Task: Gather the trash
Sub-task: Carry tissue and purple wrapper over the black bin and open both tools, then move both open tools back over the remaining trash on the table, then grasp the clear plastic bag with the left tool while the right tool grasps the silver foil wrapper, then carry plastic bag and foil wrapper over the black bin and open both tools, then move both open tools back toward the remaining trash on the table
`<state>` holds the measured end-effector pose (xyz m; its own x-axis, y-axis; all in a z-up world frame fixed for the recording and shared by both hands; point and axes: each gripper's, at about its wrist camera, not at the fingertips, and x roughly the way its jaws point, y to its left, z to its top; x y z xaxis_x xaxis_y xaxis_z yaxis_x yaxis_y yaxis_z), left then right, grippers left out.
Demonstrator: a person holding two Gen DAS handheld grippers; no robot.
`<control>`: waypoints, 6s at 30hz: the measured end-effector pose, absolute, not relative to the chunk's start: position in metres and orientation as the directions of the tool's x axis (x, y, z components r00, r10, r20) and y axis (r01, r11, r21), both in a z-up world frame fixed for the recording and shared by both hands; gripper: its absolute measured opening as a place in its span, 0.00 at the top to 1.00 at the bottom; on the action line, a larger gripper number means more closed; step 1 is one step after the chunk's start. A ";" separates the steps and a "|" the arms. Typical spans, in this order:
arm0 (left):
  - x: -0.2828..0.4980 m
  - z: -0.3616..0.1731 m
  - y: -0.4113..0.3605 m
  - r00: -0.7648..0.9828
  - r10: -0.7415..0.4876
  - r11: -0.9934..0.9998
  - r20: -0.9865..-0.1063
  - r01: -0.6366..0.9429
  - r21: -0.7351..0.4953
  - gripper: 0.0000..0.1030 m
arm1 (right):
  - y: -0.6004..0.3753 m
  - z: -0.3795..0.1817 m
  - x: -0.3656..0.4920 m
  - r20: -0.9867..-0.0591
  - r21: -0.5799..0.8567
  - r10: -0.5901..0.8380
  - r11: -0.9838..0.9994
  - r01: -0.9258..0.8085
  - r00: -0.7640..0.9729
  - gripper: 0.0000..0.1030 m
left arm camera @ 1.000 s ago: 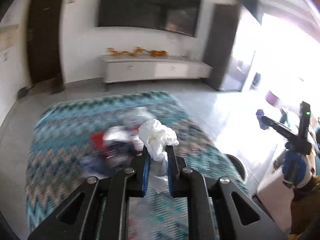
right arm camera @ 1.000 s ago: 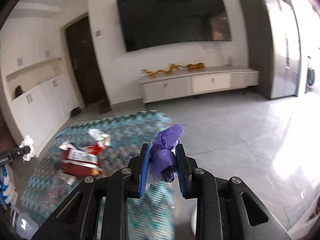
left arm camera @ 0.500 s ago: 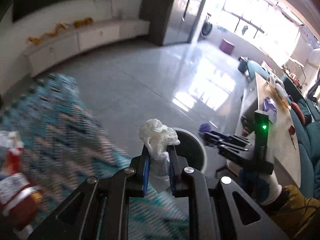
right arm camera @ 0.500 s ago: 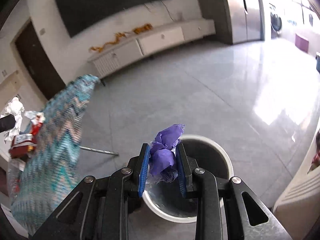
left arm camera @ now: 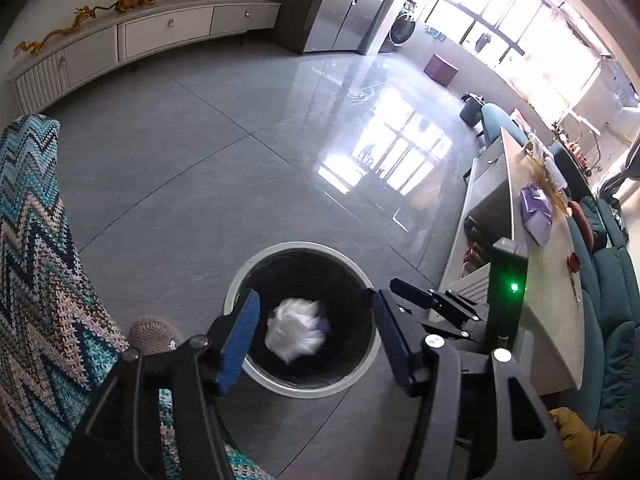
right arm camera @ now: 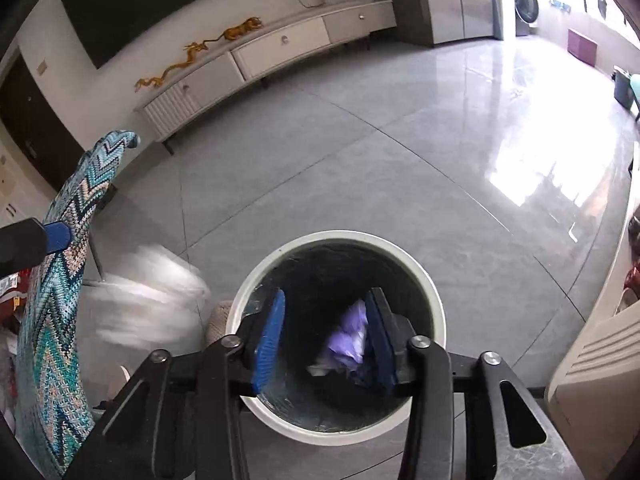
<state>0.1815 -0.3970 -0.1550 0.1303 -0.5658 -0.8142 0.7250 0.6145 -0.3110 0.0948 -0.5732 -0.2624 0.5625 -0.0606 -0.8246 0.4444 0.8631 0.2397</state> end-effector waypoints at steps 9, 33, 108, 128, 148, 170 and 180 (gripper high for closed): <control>0.165 -0.109 -0.358 0.272 -0.603 0.639 -0.750 0.727 -0.251 0.44 | -0.566 -0.224 0.082 -0.784 0.242 -0.100 0.859 0.451 0.612 0.52; 0.099 -0.004 -0.045 0.693 -0.480 0.859 -0.539 0.496 -0.126 0.44 | -0.381 -0.032 0.069 -0.536 0.119 -0.013 0.989 0.091 0.844 0.44; 0.095 -0.121 0.059 0.507 -0.591 0.803 -0.627 0.441 -0.401 0.98 | -0.188 -0.063 0.183 -0.716 -0.022 0.127 0.979 -0.204 0.687 0.94; 0.137 -0.084 -0.226 0.239 -0.611 0.640 -0.755 0.710 -0.294 0.98 | -0.494 -0.138 0.072 -0.716 0.200 -0.075 0.930 0.307 0.694 0.94; 0.200 -0.217 -0.424 -0.006 -0.519 0.695 -0.855 0.579 -0.426 0.68 | -0.586 -0.275 0.087 -0.845 0.309 0.012 0.826 0.471 0.534 0.86; 0.164 -0.100 -0.311 0.293 -0.617 0.698 -0.730 0.632 -0.337 0.45 | -0.520 -0.159 0.069 -0.724 0.251 -0.048 0.911 0.328 0.688 0.69; 0.129 -0.040 -0.176 0.487 -0.582 0.777 -0.651 0.569 -0.268 0.44 | -0.427 -0.062 0.064 -0.598 0.182 0.012 0.976 0.121 0.801 0.64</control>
<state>0.1292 -0.1761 -0.0403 0.4874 -0.5817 -0.6512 0.5694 0.7771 -0.2680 0.0638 -0.4270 -0.0621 0.8014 0.0123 -0.5981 0.1210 0.9758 0.1822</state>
